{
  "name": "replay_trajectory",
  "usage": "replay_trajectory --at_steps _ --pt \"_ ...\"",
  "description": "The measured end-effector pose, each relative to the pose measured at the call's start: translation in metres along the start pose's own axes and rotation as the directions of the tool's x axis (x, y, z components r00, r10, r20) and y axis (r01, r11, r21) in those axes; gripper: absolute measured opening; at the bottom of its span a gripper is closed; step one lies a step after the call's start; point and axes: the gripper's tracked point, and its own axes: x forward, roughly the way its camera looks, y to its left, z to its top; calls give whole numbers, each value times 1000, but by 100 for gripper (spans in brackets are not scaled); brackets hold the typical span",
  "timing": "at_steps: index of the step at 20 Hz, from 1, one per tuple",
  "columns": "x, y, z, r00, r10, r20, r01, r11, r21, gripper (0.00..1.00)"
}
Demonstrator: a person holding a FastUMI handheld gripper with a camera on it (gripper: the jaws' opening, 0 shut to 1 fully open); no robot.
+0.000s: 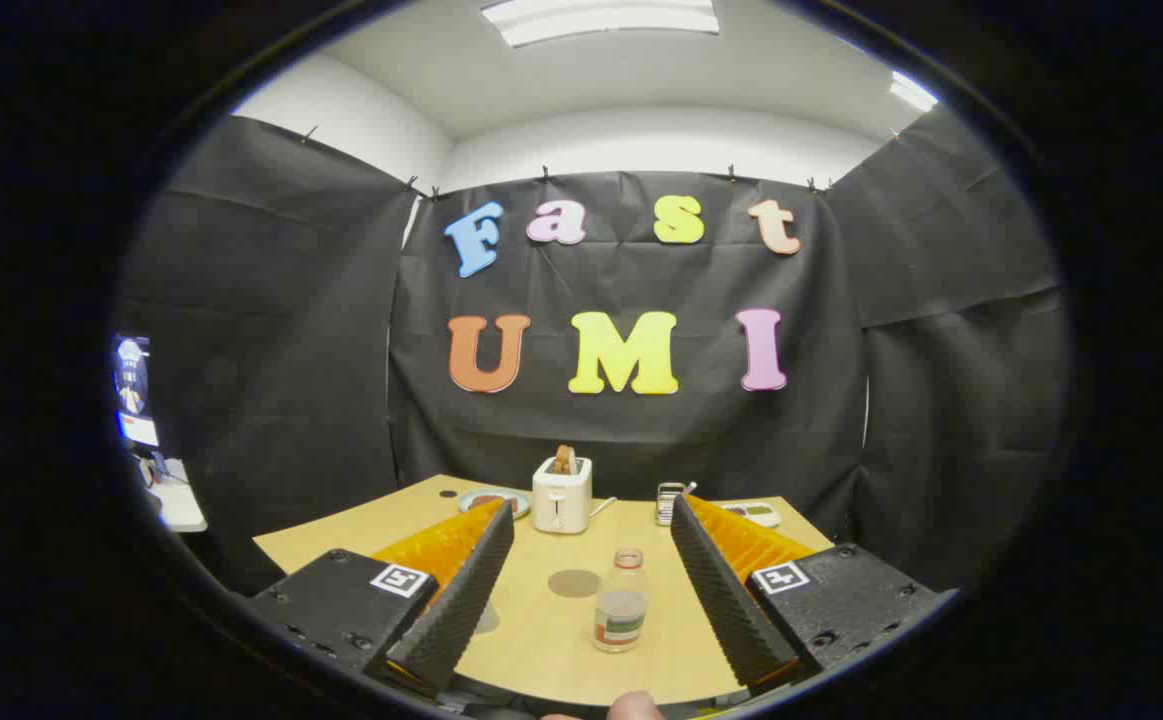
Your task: Take the bottle from table, then pour the juice into the cup, finally place the bottle on the coaster
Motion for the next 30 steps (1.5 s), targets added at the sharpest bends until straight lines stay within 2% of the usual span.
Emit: replay_trajectory --at_steps 9,20,30 --pt "2 7 -2 1000 2 -7 -2 1000 -19 100" --pt "5 11 10 999 -8 41 10 999 -52 100" --pt "3 -7 13 997 -58 59 61 997 -40 100"
